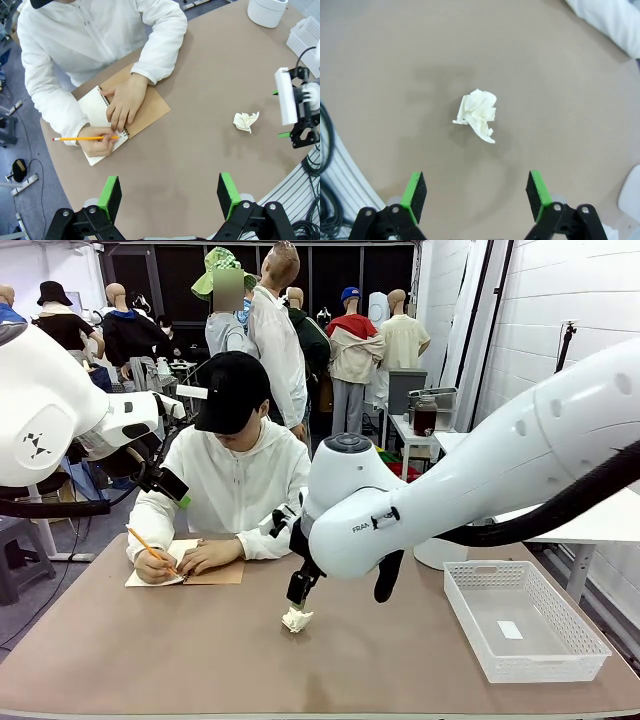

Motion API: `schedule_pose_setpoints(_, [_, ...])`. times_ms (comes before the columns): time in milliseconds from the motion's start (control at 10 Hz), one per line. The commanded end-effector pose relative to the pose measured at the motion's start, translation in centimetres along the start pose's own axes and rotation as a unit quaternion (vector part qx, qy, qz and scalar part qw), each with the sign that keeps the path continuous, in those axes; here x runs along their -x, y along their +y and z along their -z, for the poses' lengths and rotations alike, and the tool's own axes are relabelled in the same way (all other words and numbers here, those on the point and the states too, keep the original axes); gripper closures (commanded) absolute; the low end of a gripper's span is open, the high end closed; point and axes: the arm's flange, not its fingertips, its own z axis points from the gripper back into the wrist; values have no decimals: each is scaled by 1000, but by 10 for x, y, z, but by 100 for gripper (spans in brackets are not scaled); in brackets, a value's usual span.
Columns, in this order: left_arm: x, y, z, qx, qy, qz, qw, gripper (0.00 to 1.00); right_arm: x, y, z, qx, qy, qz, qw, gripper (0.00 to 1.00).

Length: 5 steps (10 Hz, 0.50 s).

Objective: Sort the paper based on its condition.
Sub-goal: If a person hands you a paper, place it in the Organizing basket , and if it's crumpled, put it in the Trash can.

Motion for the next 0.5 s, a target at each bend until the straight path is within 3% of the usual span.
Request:
schedule_pose_setpoints(0, [0, 1, 1, 1, -2, -2, 1000, 0, -19, 2, 16, 5, 28, -6, 1000, 0])
schedule_pose_setpoints(400, [0, 1, 1, 1, -2, -2, 1000, 0, -30, -1, 46, -4, 61, -22, 998, 0])
